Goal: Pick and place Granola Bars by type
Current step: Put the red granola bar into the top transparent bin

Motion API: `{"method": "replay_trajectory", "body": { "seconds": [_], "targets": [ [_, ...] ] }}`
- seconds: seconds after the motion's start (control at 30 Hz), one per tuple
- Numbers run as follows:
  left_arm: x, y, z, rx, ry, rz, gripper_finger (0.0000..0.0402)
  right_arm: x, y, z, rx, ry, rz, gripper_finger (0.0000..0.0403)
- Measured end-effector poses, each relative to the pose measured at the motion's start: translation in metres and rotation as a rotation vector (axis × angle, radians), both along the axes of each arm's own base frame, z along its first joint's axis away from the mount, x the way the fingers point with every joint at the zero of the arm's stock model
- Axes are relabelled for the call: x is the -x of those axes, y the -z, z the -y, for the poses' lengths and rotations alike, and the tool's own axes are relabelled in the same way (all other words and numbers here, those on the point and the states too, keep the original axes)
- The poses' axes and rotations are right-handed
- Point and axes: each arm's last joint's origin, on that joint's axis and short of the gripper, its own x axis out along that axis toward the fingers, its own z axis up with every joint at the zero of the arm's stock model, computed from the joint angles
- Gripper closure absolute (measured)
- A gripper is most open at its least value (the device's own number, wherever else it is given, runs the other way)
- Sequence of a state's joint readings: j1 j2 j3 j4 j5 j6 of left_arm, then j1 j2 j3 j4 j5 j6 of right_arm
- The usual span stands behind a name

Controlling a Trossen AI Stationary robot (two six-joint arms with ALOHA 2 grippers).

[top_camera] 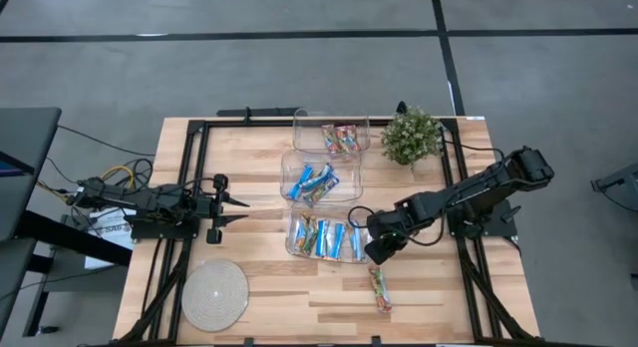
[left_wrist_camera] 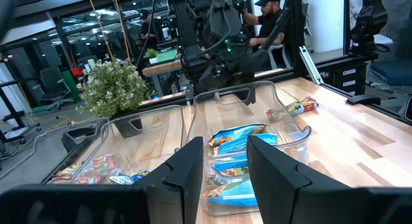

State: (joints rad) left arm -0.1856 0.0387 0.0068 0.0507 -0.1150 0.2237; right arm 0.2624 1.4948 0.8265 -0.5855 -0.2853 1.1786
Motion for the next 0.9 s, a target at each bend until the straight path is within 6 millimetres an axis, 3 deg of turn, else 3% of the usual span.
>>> {"method": "replay_trajectory", "body": {
  "seconds": [0.23,0.57,0.7,0.9],
  "targets": [
    [0.000,0.000,0.000,0.000,0.000,0.000,0.0287,0.004,-0.001,-0.018,-0.024,-0.002,-0.003,0.0292],
    [0.000,0.000,0.000,0.000,0.000,0.000,0.0287,0.019,-0.005,-0.069,-0.104,-0.070,0.030,0.0155],
    [0.000,0.000,0.000,0.000,0.000,0.000,0.0287,0.020,-0.007,-0.079,-0.113,-0.083,0.075,0.0118],
    [0.000,0.000,0.000,0.000,0.000,0.000,0.0287,0.004,0.005,-0.088,-0.070,-0.046,0.055,0.0100]
  ]
}}
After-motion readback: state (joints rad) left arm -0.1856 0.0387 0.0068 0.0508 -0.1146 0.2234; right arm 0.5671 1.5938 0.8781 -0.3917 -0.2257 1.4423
